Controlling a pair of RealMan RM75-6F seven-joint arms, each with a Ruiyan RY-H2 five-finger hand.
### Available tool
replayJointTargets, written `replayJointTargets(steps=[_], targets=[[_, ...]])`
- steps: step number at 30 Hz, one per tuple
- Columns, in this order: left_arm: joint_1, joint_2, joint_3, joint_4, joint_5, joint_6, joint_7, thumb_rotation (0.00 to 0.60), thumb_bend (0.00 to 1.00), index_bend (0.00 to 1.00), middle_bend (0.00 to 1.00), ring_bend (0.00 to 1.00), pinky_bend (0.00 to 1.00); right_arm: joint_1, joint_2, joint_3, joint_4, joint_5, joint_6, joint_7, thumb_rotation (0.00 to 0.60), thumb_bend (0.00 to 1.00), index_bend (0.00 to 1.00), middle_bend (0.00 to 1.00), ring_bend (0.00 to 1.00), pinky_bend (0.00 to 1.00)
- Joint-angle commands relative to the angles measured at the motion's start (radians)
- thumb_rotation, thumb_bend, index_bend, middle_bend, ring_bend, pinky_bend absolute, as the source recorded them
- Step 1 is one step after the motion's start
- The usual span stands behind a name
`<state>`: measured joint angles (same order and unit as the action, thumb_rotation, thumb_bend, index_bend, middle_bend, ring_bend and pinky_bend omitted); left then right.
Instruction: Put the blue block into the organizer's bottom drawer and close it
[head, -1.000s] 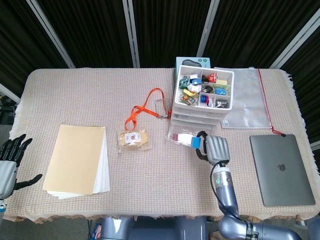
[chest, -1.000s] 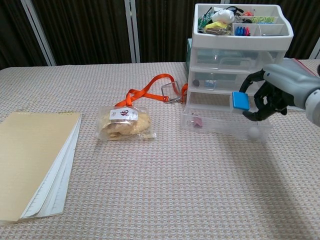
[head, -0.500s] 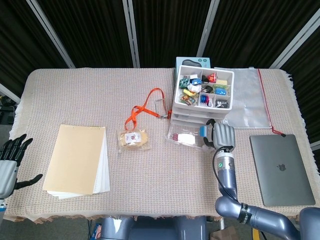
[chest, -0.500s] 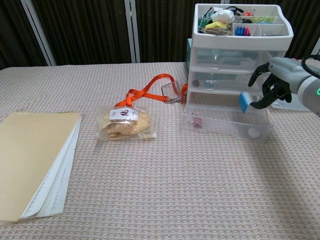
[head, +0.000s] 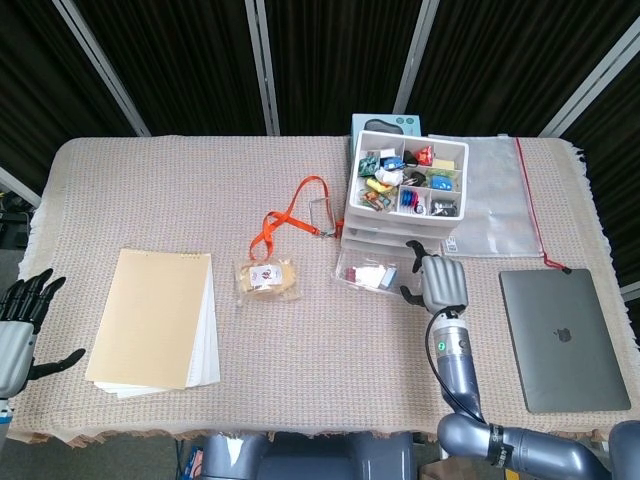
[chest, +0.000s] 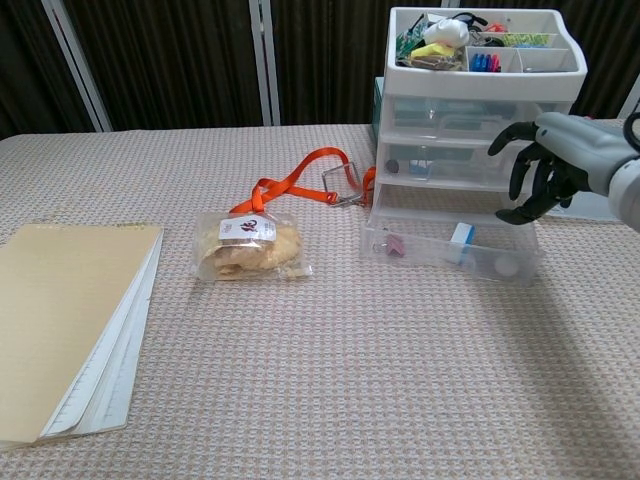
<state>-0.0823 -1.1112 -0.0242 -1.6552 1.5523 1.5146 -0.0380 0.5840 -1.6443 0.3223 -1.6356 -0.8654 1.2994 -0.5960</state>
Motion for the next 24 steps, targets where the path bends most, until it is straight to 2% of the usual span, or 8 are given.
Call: replayJointTargets(steps=[1,6,9,12,14,19,24], targets=[[0.001,-0.001,-0.001,0.002,0.000,0.003,0.003,0.600,0.14,0.08,0.00,0.00,0.00,-0.050,0.057,-0.098,-0.060,-0.171,0.014,0.099,0.600,0.18,0.22,0.30,0.26,0.36],[0.005,-0.006,0.000,0.007,0.009,0.017,0.010,0.600,0.14,0.08,0.00,0.00,0.00,-0.100,0.120,-0.254,0.003,-0.454,0.058,0.184,0.600,0.20,0.22,0.18,0.11,0.19],[0.007,-0.010,-0.001,0.013,0.016,0.026,0.013,0.600,0.14,0.08,0.00,0.00,0.00,-0.111,0.147,-0.342,0.099,-0.621,0.100,0.116,0.600,0.21,0.18,0.14,0.06,0.15],[0.009,-0.014,-0.002,0.018,0.019,0.033,0.015,0.600,0.14,0.08,0.00,0.00,0.00,-0.122,0.160,-0.398,0.168,-0.727,0.128,0.036,0.600,0.24,0.16,0.11,0.04,0.14],[0.009,-0.017,-0.004,0.021,0.019,0.036,0.019,0.600,0.14,0.08,0.00,0.00,0.00,-0.132,0.160,-0.426,0.211,-0.794,0.152,-0.034,0.600,0.25,0.15,0.11,0.03,0.14],[0.010,-0.022,-0.005,0.026,0.024,0.044,0.023,0.600,0.14,0.08,0.00,0.00,0.00,-0.149,0.125,-0.456,0.314,-0.932,0.205,-0.207,0.600,0.27,0.15,0.11,0.03,0.14],[0.012,-0.026,-0.007,0.031,0.030,0.053,0.019,0.600,0.14,0.08,0.00,0.00,0.00,-0.152,0.086,-0.457,0.376,-0.974,0.178,-0.274,0.600,0.29,0.16,0.11,0.03,0.14]])
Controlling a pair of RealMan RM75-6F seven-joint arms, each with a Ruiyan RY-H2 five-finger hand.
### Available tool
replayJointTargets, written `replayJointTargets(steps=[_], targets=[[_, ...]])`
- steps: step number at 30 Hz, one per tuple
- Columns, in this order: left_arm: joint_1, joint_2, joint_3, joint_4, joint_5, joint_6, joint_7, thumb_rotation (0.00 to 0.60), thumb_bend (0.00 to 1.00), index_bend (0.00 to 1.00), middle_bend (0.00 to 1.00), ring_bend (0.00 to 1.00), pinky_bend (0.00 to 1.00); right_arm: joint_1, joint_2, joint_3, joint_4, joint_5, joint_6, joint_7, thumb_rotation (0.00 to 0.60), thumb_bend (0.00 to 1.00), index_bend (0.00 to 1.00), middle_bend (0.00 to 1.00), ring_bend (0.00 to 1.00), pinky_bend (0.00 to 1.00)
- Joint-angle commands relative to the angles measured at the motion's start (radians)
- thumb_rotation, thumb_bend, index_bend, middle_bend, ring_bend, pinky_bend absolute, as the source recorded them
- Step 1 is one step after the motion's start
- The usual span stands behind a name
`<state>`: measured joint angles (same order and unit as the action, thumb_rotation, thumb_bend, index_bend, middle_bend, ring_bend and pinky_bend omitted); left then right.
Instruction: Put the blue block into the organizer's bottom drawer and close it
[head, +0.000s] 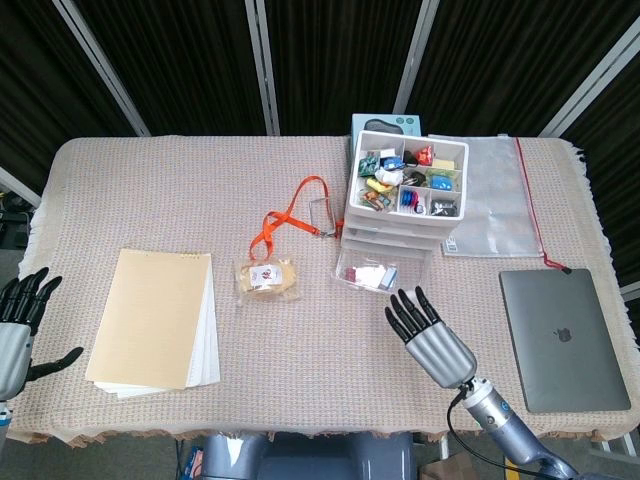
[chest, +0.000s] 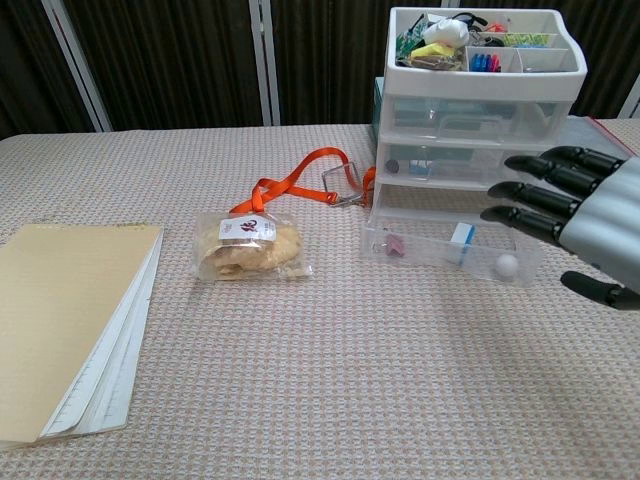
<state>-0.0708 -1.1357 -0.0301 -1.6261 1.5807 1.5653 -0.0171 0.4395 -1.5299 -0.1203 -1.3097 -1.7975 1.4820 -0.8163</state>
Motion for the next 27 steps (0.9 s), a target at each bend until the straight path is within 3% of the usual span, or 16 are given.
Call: replayJointTargets(steps=[1,17,27], targets=[[0.001,-0.002,-0.002,0.002,0.002,0.004,-0.003,0.600,0.14,0.08,0.00,0.00,0.00,-0.005,-0.034,-0.013,0.063,-0.049,-0.014,-0.065,0.600,0.30,0.17,0.11,0.03,0.14],[-0.002,-0.006,-0.008,0.007,-0.003,0.005,-0.018,0.600,0.14,0.08,0.00,0.00,0.00,0.023,-0.128,0.015,0.221,-0.066,-0.167,-0.231,0.600,0.30,0.23,0.11,0.03,0.13],[-0.003,-0.004,-0.009,0.003,-0.007,0.002,-0.022,0.600,0.14,0.09,0.00,0.00,0.00,0.034,-0.161,0.050,0.271,-0.039,-0.226,-0.268,0.600,0.31,0.25,0.13,0.03,0.14]])
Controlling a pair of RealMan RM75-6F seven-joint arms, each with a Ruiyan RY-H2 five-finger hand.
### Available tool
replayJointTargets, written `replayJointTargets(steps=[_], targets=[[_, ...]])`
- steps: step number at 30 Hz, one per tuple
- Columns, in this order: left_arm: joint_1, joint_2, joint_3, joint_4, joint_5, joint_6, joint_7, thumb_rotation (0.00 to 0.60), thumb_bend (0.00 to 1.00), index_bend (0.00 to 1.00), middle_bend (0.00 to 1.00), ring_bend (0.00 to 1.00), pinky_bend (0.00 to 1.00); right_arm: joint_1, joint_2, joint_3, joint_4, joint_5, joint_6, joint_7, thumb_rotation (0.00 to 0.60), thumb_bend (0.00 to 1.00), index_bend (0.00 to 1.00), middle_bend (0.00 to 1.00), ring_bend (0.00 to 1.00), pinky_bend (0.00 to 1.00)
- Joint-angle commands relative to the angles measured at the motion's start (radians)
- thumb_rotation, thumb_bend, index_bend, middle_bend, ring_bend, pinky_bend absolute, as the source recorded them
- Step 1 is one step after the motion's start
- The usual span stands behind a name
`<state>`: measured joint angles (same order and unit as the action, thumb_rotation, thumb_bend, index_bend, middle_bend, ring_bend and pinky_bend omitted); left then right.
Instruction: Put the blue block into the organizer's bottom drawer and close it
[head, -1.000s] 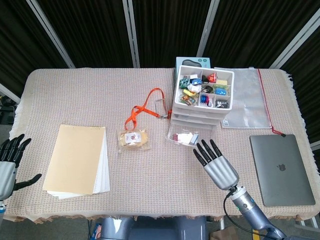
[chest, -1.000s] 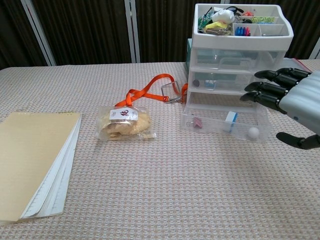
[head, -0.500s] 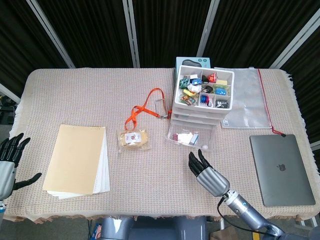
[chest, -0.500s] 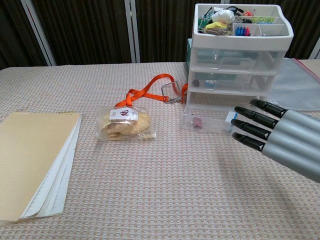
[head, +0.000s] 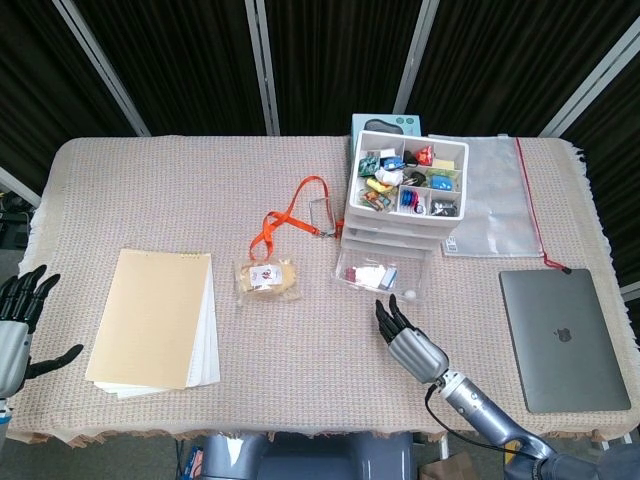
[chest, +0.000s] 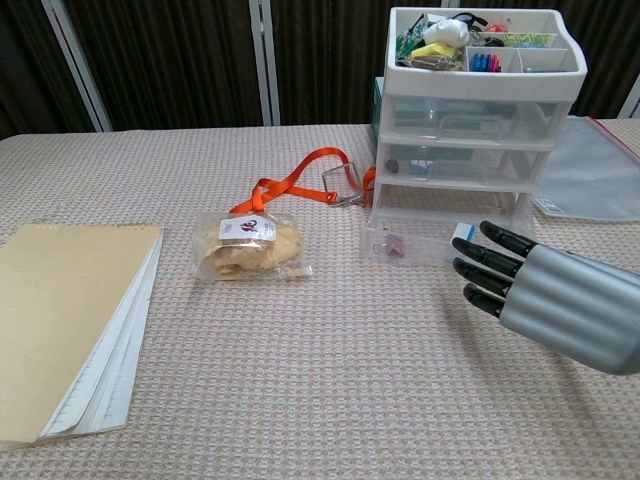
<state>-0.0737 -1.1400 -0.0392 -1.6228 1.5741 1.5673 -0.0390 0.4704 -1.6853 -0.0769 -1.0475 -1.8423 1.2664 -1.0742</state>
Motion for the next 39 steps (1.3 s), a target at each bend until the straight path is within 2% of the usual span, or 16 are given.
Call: replayJointTargets(steps=[1,21,39], targets=[[0.000,0.001,0.000,-0.001,-0.001,0.000,-0.001,0.600,0.14,0.09,0.00,0.00,0.00,0.003,-0.010,0.011,0.013,0.011,-0.016,-0.015,0.600,0.31,0.26,0.13,0.03,0.14],[-0.001,0.009,0.001,-0.010,0.000,-0.004,-0.023,0.600,0.14,0.09,0.00,0.00,0.00,0.038,-0.098,0.117,0.141,0.135,-0.102,-0.051,0.600,0.31,0.28,0.14,0.04,0.14],[-0.009,0.020,0.000,-0.026,-0.022,-0.033,-0.038,0.600,0.14,0.09,0.00,0.00,0.00,0.118,-0.198,0.211,0.333,0.248,-0.165,0.013,0.600,0.31,0.29,0.15,0.05,0.14]])
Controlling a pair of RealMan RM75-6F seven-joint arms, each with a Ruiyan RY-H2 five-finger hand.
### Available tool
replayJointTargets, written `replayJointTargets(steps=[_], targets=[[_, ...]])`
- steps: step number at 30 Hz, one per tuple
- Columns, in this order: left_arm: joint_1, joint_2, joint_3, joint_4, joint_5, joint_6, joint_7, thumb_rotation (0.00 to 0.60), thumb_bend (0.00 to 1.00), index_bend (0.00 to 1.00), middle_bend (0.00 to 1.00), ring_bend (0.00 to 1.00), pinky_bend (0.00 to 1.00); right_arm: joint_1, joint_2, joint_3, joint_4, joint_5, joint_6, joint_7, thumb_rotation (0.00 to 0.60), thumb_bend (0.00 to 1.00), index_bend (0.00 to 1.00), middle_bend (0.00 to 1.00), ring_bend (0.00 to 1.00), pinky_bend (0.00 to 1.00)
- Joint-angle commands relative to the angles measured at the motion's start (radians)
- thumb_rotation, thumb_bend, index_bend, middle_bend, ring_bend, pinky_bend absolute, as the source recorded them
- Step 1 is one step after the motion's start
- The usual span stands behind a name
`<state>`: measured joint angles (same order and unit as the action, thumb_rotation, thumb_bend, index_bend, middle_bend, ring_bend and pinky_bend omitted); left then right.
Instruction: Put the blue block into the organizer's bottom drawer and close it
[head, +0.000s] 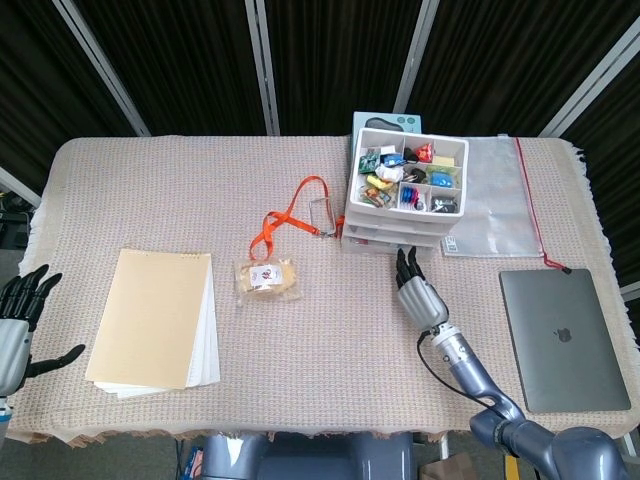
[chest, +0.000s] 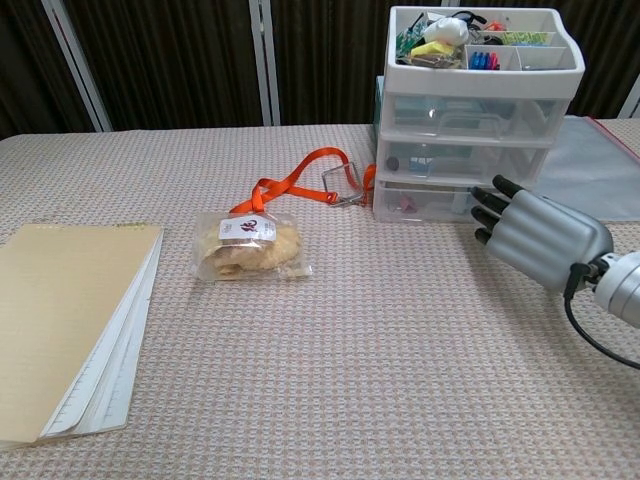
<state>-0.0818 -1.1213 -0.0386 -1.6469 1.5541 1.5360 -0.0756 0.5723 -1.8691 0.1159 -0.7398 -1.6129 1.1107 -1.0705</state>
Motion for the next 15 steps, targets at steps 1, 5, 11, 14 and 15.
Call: replayJointTargets(steps=[1,5,11,14,15], targets=[[-0.001,0.002,-0.001,-0.003,-0.003,-0.003,-0.003,0.600,0.14,0.09,0.00,0.00,0.00,0.021,-0.019,0.024,0.035,0.026,-0.013,0.012,0.600,0.31,0.29,0.15,0.05,0.14],[-0.003,0.004,-0.002,-0.005,-0.009,-0.010,-0.006,0.600,0.14,0.09,0.00,0.00,0.00,0.038,-0.038,0.041,0.078,0.051,-0.024,0.028,0.600,0.31,0.29,0.15,0.05,0.14],[-0.005,0.006,-0.002,-0.007,-0.013,-0.016,-0.002,0.600,0.14,0.09,0.00,0.00,0.00,0.032,-0.051,0.032,0.099,0.065,-0.008,0.051,0.600,0.31,0.29,0.15,0.05,0.14],[-0.005,0.006,-0.001,-0.006,-0.010,-0.014,-0.001,0.600,0.14,0.09,0.00,0.00,0.00,0.017,-0.042,0.010,0.085,0.057,0.014,0.062,0.600,0.31,0.29,0.15,0.06,0.14],[-0.004,0.006,0.000,-0.006,-0.010,-0.014,-0.001,0.600,0.14,0.09,0.00,0.00,0.00,0.012,-0.039,0.006,0.079,0.056,0.020,0.065,0.600,0.31,0.29,0.15,0.06,0.14]])
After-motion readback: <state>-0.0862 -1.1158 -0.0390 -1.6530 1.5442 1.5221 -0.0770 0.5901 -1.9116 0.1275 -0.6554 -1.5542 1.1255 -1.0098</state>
